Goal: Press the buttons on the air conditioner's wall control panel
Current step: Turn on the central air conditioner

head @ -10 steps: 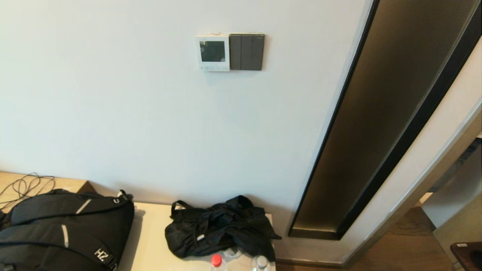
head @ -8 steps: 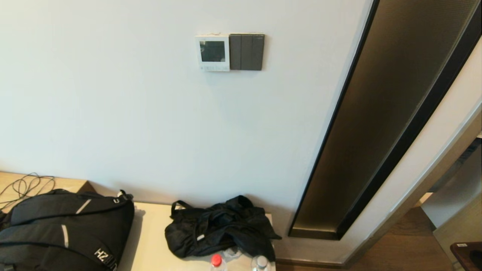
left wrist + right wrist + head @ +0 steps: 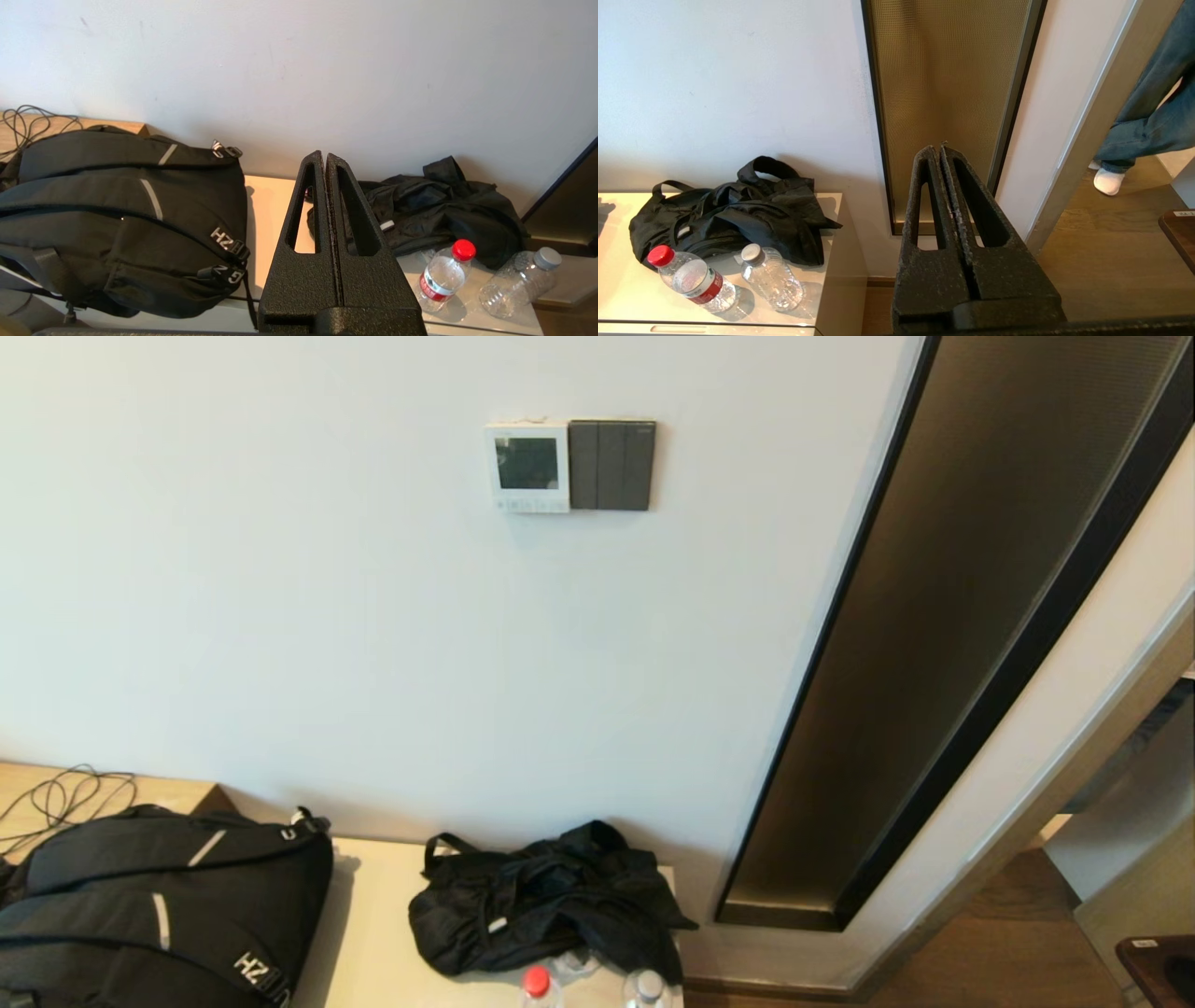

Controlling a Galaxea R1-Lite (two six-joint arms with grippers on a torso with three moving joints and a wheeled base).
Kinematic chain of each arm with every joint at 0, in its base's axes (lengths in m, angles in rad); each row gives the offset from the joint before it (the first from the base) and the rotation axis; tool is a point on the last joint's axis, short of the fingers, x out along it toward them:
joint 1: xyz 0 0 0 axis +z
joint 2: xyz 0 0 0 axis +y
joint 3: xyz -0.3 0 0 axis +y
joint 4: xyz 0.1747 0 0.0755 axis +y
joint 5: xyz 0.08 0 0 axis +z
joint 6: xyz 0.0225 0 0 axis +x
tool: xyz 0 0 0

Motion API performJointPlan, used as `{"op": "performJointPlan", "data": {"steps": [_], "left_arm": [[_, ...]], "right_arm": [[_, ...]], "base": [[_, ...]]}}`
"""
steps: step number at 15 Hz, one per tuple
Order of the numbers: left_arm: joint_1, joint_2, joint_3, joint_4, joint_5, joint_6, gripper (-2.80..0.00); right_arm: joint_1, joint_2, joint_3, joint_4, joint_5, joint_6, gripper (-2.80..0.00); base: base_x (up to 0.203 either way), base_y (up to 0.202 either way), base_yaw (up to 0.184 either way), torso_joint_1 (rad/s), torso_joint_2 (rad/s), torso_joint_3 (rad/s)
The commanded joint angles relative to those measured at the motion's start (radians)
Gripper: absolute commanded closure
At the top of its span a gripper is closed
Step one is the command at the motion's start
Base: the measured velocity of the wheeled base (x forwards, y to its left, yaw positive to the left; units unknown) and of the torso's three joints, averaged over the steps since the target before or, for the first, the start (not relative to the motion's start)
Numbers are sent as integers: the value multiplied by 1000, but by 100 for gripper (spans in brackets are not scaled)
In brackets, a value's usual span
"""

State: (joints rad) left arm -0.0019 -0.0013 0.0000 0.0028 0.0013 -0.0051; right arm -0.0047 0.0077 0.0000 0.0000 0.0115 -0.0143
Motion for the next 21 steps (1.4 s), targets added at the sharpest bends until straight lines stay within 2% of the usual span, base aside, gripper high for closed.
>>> {"op": "performJointPlan", "data": {"steps": [1, 12, 14, 17, 21], "left_arm": [[0, 0, 0, 0, 2, 2, 0], [0, 0, -26, 2, 1, 14, 0], [0, 15, -134, 25, -14, 7, 0], [-2, 165, -258, 28, -51, 3, 0], [-29, 455, -408, -102, -69, 0, 0]], "right_arm": [[0, 2, 0, -1, -1, -1, 0], [0, 2, 0, 0, 1, -1, 0], [0, 2, 0, 0, 1, -1, 0], [0, 2, 0, -2, 1, -1, 0], [0, 2, 0, 0, 1, -1, 0]], "base": [[0, 0, 0, 0, 0, 0], [0, 0, 0, 0, 0, 0], [0, 0, 0, 0, 0, 0], [0, 0, 0, 0, 0, 0], [0, 0, 0, 0, 0, 0]]}}
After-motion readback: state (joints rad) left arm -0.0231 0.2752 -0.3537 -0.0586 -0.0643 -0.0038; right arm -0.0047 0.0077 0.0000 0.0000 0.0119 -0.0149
